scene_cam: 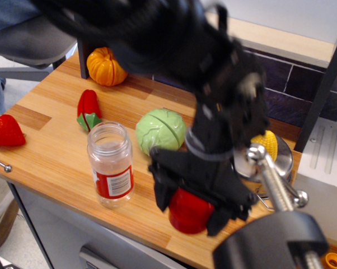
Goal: Put cap on container
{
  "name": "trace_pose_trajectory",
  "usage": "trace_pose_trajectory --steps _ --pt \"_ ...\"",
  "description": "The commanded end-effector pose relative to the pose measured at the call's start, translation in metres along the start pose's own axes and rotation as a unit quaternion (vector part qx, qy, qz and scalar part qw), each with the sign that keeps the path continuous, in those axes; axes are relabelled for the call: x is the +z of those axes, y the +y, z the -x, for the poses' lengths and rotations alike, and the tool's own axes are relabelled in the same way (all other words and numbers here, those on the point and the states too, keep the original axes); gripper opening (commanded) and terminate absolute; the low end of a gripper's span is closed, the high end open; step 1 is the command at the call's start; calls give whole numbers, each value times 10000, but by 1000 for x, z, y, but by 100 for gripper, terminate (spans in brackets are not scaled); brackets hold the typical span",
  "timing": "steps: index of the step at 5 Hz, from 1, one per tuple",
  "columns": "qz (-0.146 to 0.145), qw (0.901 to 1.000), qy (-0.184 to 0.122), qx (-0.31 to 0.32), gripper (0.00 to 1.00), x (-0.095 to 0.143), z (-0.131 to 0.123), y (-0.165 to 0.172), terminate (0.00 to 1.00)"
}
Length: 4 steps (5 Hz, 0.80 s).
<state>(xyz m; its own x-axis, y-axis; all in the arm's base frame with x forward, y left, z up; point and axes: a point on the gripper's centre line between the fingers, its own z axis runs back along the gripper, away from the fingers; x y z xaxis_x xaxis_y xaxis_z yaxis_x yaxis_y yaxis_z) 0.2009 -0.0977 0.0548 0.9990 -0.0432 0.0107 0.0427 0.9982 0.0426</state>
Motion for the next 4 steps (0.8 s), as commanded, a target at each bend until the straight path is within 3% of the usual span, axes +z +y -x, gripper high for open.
trace_pose_trajectory --steps 1,2,3,4 --pt "49 9991 -54 -418 0 55 -15 33 0" --pt "-65 9972 27 -749 0 58 -12 61 0" --pt "0 9946 98 -1029 0 63 -5 84 0" --pt "-65 9927 56 -1204 0 68 -2 95 0"
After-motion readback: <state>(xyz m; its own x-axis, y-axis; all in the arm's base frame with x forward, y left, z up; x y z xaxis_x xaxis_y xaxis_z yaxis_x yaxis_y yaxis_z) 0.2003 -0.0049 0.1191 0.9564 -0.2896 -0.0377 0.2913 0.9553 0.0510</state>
